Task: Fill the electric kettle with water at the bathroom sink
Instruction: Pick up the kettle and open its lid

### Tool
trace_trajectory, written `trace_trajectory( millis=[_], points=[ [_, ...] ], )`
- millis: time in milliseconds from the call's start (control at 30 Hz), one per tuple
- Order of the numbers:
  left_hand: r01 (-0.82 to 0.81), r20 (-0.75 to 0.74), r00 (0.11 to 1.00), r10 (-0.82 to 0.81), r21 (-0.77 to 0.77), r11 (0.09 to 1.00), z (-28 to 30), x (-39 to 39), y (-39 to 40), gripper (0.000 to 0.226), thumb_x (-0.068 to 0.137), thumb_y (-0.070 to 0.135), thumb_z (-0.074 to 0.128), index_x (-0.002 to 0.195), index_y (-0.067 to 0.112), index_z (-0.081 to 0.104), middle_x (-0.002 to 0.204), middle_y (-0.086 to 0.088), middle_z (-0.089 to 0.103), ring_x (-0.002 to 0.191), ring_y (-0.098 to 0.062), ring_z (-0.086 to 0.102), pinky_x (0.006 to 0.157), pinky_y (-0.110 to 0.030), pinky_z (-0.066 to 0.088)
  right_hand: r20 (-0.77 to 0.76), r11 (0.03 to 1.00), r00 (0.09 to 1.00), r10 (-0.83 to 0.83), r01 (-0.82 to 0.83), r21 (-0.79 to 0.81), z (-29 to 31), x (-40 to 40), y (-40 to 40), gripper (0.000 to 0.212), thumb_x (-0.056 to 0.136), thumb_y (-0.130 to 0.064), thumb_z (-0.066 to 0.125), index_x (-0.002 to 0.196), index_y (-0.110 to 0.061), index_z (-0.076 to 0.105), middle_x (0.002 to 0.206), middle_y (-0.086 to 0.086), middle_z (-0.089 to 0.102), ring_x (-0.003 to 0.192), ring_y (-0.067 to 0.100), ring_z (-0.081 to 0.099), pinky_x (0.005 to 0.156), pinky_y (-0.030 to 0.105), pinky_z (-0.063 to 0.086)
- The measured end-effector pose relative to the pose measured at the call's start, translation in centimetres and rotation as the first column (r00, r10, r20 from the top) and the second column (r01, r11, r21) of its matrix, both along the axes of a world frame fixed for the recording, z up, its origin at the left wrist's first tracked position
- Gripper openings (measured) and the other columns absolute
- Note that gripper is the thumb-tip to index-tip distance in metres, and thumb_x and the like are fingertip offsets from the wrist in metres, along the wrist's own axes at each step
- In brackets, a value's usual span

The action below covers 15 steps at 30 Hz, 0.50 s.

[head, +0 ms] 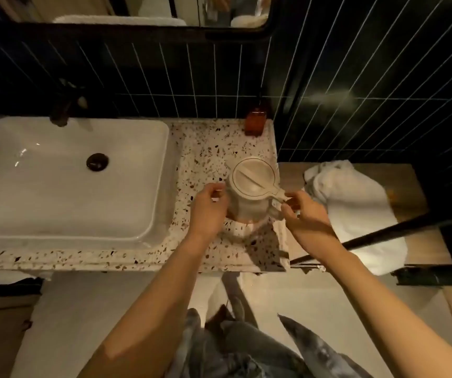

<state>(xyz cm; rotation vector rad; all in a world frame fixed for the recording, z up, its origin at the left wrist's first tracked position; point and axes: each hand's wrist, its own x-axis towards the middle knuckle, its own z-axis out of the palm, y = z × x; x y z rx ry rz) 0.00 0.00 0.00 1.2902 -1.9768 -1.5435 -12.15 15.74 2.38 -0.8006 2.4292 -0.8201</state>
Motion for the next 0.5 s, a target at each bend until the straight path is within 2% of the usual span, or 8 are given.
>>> trace_trajectory(
  millis=[100,167,233,300,367,433,500],
  points=[
    [-0.073,-0.019,0.997,0.075,0.103,0.992,-0.7,-2.6,-1.8,0.036,0.094,0.021,0.060,0.129,0.012,0.058,0.118,-0.001,0.061,0.110,-0.020,0.058,0.089,-0.028,0.045,-0.064,0.999,0.997,-0.040,0.039,-0.030,-0.6,-1.4,-0.7,0.037,0.093,-0.028,0.054,0.125,-0.009,0.057,0.106,0.009,0.066,0.098,0.025,0.062,0.086,0.044,0.053],
    [-0.107,-0.039,0.992,0.123,0.286,0.952,-1.2,-4.2,-3.0,0.045,0.092,0.024,0.063,0.134,0.011,0.052,0.125,-0.001,0.055,0.119,-0.018,0.051,0.098,-0.029,0.040,-0.079,0.999,0.996,-0.037,0.039,0.023,-1.5,-2.0,-1.0,0.039,0.093,-0.030,0.055,0.125,-0.009,0.057,0.113,0.013,0.063,0.107,0.028,0.058,0.093,0.046,0.049],
    [-0.128,-0.008,0.989,0.149,0.462,0.878,-2.3,-5.6,-4.2,0.055,0.090,0.030,0.065,0.138,0.012,0.046,0.132,-0.002,0.052,0.123,-0.020,0.047,0.099,-0.034,0.039,-0.067,0.995,0.996,-0.061,0.065,0.069,-2.5,-2.3,-1.4,0.043,0.093,-0.041,0.049,0.124,-0.011,0.058,0.114,0.013,0.062,0.111,0.029,0.054,0.097,0.047,0.046],
    [-0.116,0.040,0.993,0.112,0.535,0.837,-3.3,-6.5,-5.0,0.062,0.087,0.037,0.066,0.141,0.014,0.045,0.137,-0.005,0.053,0.125,-0.024,0.049,0.096,-0.038,0.043,-0.018,0.991,0.992,-0.123,0.124,0.041,-3.2,-2.4,-1.9,0.043,0.096,-0.044,0.041,0.112,-0.011,0.064,0.107,0.013,0.065,0.105,0.029,0.057,0.093,0.047,0.048],
    [-0.080,0.054,0.997,0.060,0.563,0.823,-4.1,-7.0,-5.3,0.067,0.082,0.042,0.068,0.141,0.017,0.046,0.136,-0.005,0.056,0.122,-0.026,0.053,0.096,-0.040,0.047,0.085,0.981,0.977,-0.194,0.194,0.003,-3.7,-2.4,-2.7,0.043,0.101,-0.036,0.037,0.089,-0.009,0.067,0.093,0.015,0.068,0.092,0.031,0.061,0.085,0.043,0.049],
    [-0.034,0.034,0.999,0.018,0.593,0.805,-4.5,-7.4,-5.6,0.064,0.082,0.041,0.070,0.138,0.017,0.049,0.134,-0.006,0.059,0.119,-0.026,0.055,0.102,-0.045,0.047,0.178,0.967,0.951,-0.252,0.255,0.003,-4.1,-2.4,-3.2,0.049,0.103,-0.036,0.031,0.068,-0.012,0.056,0.078,0.012,0.064,0.080,0.030,0.059,0.077,0.039,0.046],
    [0.016,0.010,1.000,-0.027,0.595,0.803,-5.0,-7.6,-5.9,0.061,0.082,0.040,0.071,0.135,0.017,0.051,0.133,-0.005,0.059,0.120,-0.026,0.056,0.105,-0.047,0.046,0.239,0.948,0.921,-0.308,0.319,-0.007,-4.4,-2.5,-3.6,0.052,0.103,-0.038,0.029,0.065,-0.008,0.047,0.071,0.010,0.059,0.074,0.027,0.055,0.075,0.039,0.043]
  ],
)
